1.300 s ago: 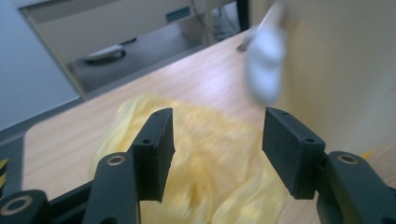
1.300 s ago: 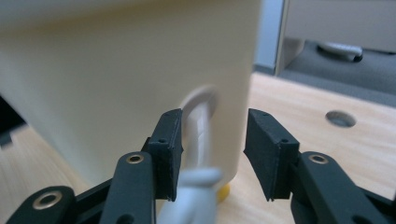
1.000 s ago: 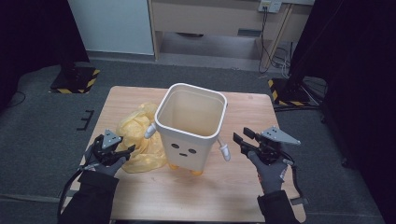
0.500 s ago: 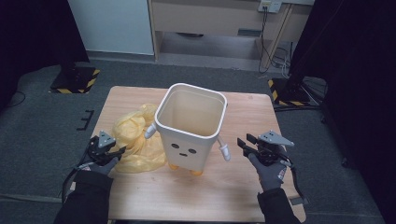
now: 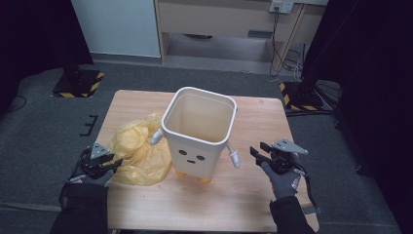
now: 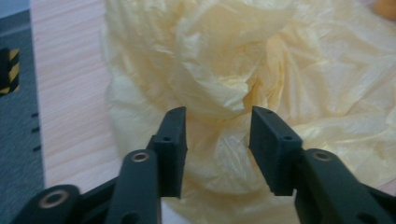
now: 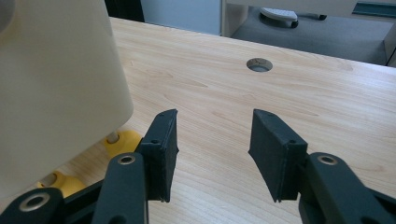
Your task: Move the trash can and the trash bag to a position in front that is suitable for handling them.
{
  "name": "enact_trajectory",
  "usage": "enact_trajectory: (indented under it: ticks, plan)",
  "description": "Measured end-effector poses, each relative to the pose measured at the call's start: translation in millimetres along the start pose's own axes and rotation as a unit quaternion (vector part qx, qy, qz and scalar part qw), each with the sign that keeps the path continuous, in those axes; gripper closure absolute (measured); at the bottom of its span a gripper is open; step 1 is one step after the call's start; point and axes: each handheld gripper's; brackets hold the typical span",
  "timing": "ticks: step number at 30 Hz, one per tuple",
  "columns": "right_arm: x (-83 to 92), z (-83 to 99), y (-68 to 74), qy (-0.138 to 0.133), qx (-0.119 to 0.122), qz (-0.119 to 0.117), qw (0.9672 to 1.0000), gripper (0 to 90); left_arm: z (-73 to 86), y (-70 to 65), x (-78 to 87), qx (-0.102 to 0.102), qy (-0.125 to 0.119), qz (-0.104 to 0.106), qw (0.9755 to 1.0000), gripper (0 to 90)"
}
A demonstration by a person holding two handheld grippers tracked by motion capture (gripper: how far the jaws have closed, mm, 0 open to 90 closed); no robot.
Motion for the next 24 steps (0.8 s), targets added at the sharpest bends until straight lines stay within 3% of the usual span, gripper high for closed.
enact_trajectory:
  ticks: [2, 3, 5, 6, 10, 13, 19, 24]
  plan:
    - [-0.9, 0.6, 0.1, 0.002, 0.002, 0.001, 1.0000, 51.3, -0.8, -1.1, -1.7, -0.004, 0.008, -0.004, 1.0000, 58.2]
    - [-1.5, 0.9, 0.4, 0.003, 0.004, 0.000, 1.0000, 51.5, -0.9, -1.8, -1.7, -0.002, 0.016, -0.009, 0.9998, 67.5]
    - [-1.5, 0.9, 0.4, 0.004, 0.005, 0.000, 1.0000, 51.5, -1.2, -2.7, -0.8, -0.002, 0.016, -0.010, 0.9998, 70.3]
    - [-1.4, 0.8, 0.1, 0.002, 0.005, 0.000, 1.0000, 51.6, -1.5, -3.2, 0.4, -0.002, 0.017, -0.014, 0.9998, 79.4]
    - [-1.2, 1.3, -0.4, 0.001, 0.003, 0.000, 1.0000, 51.8, -2.0, -3.4, 5.4, 0.006, 0.008, -0.018, 0.9998, 88.1]
    - [-0.4, 1.7, -0.9, 0.003, 0.003, 0.000, 1.0000, 51.8, 0.4, -1.8, 11.7, 0.021, 0.005, -0.016, 0.9996, 88.8]
    - [1.0, 3.4, -2.4, 0.001, 0.001, 0.002, 1.0000, 51.7, 11.9, 0.0, 30.0, 0.037, 0.014, -0.041, 0.9984, 87.9]
    - [-0.5, 3.7, -2.2, 0.004, 0.001, 0.001, 1.0000, 51.2, 15.8, 3.6, 32.6, 0.055, -0.004, -0.030, 0.9980, 79.6]
Point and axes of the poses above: each handheld gripper's, and its own axes: x roughly backward along the jaws, z roughly out of its underside, y roughly to its left, and after that the axes turned 3 degrees about -x, right-handed
